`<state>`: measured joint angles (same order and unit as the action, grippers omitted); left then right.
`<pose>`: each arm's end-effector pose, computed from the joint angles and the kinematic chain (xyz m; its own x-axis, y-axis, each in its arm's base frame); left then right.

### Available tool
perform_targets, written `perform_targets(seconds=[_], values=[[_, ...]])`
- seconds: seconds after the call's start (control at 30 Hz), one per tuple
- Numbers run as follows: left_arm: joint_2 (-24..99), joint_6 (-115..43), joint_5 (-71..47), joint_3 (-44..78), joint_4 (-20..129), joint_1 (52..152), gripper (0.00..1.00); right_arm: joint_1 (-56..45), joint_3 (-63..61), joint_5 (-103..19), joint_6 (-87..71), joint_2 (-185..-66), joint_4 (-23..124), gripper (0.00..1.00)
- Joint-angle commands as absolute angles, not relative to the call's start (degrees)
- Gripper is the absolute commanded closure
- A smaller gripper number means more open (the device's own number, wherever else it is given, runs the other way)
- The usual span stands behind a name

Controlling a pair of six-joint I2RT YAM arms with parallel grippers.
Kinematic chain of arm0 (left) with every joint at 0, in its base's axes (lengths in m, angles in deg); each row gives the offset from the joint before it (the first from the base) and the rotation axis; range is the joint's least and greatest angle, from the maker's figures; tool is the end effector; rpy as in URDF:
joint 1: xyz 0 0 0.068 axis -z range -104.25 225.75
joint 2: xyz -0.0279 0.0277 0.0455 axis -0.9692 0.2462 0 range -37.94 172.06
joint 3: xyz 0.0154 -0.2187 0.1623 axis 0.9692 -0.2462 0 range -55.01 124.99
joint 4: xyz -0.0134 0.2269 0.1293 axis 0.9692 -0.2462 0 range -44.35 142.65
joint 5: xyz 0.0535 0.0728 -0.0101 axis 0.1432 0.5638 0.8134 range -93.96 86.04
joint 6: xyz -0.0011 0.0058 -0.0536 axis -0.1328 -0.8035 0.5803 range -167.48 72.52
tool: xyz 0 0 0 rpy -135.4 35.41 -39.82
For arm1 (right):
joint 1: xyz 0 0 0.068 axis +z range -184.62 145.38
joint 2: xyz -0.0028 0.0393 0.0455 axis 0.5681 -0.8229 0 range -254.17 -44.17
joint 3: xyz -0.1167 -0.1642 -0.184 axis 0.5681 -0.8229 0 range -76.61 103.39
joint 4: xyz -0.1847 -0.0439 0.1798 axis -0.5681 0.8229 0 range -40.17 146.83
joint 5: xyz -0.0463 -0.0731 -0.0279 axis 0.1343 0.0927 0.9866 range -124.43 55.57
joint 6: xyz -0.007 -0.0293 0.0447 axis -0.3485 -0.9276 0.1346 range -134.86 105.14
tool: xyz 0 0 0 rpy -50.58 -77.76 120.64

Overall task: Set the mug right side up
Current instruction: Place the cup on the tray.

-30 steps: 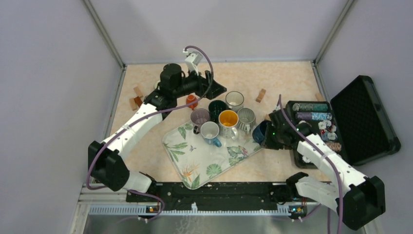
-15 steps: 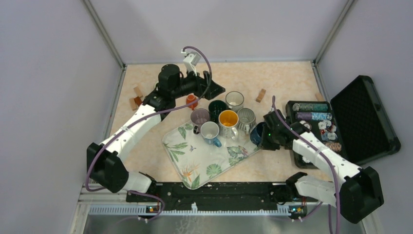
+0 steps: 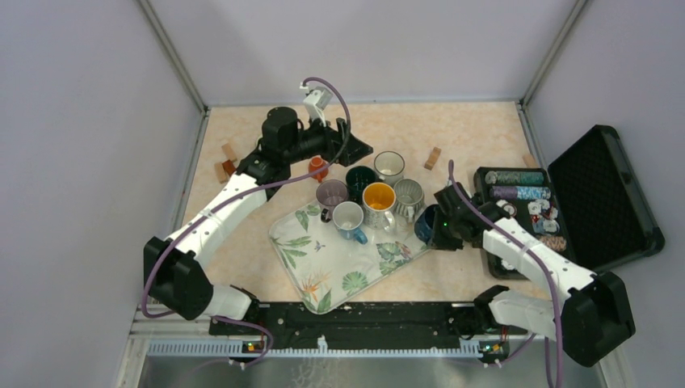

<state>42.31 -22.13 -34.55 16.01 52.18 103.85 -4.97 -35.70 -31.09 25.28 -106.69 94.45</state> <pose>0.2825 -0.1714 0.3760 -0.4972 -0.1523 -0.8542 0.7028 0.5067 -0.4994 0.1681 0.0934 0.2130 -0.9133 0.2206 -0.3425 0.1508 0.9640 0.2190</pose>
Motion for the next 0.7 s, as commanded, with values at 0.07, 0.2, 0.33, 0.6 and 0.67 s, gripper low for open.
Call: perform_targets(seconds=[0.07,0.2,0.33,0.6,0.67], values=[[40.22,-22.08,-35.36,15.74,54.49,103.51,0.02,-3.78,-33.13,-30.0,25.4,-106.86,92.9,0.79],[40.27,-22.0,-35.34,15.78,54.49,103.4,0.02,-3.51,-32.63,-30.25,25.49,-106.73,92.84,0.67],[40.53,-21.91,-35.35,15.8,54.49,103.43,0.02,-3.48,-31.99,-30.78,25.49,-106.7,92.4,0.58],[40.65,-22.14,-33.74,15.83,53.49,103.16,0.02,-3.37,-30.06,-31.28,25.42,-105.67,93.35,0.52],[40.56,-22.51,-31.84,15.74,52.89,103.02,0.02,-3.34,-29.42,-30.43,25.12,-104.83,94.36,0.49]])
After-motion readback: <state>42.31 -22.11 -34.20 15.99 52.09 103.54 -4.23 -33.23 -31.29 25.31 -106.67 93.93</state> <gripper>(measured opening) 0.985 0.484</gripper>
